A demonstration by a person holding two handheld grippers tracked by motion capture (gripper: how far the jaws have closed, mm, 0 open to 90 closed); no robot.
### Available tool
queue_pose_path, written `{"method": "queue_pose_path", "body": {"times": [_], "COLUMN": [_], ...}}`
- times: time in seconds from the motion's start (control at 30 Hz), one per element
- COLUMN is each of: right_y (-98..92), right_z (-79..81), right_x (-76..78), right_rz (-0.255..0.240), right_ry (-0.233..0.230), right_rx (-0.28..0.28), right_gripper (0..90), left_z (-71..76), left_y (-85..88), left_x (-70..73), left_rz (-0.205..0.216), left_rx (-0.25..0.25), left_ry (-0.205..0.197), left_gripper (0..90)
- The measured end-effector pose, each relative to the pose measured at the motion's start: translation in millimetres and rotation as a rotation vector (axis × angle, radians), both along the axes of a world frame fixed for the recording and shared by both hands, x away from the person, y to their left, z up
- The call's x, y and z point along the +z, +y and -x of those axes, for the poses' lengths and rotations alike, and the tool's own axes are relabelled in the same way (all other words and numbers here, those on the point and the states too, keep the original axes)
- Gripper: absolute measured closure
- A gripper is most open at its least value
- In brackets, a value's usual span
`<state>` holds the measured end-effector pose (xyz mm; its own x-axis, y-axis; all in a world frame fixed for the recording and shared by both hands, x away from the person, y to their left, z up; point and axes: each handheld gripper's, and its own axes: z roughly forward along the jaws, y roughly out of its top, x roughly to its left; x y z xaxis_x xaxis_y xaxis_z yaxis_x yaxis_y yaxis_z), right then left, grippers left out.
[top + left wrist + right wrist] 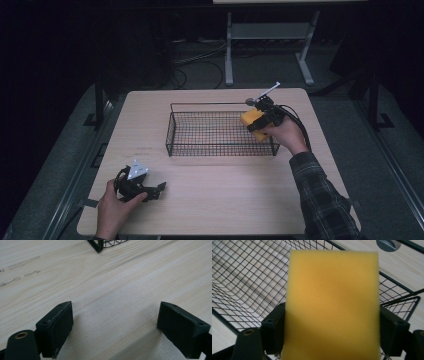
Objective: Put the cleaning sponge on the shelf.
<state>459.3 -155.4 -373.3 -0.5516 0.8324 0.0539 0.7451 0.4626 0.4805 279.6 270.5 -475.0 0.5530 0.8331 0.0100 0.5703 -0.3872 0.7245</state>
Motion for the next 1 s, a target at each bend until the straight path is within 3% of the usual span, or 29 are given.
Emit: {"method": "queue_pose_path", "body": {"times": [1.0], "right_y": [14.0], "right_z": [-13.3], "right_x": [-31.2], "right_rz": [0.033], "right_ry": [0.076], "right_rx": [0.002], "right_gripper": [21.5], "left_z": [0.0], "left_y": [0.0], "left_x": [0.0], "left_rz": [0.0], "left_rx": [0.0], "left_ry": [0.0], "left_gripper": [12.6]}}
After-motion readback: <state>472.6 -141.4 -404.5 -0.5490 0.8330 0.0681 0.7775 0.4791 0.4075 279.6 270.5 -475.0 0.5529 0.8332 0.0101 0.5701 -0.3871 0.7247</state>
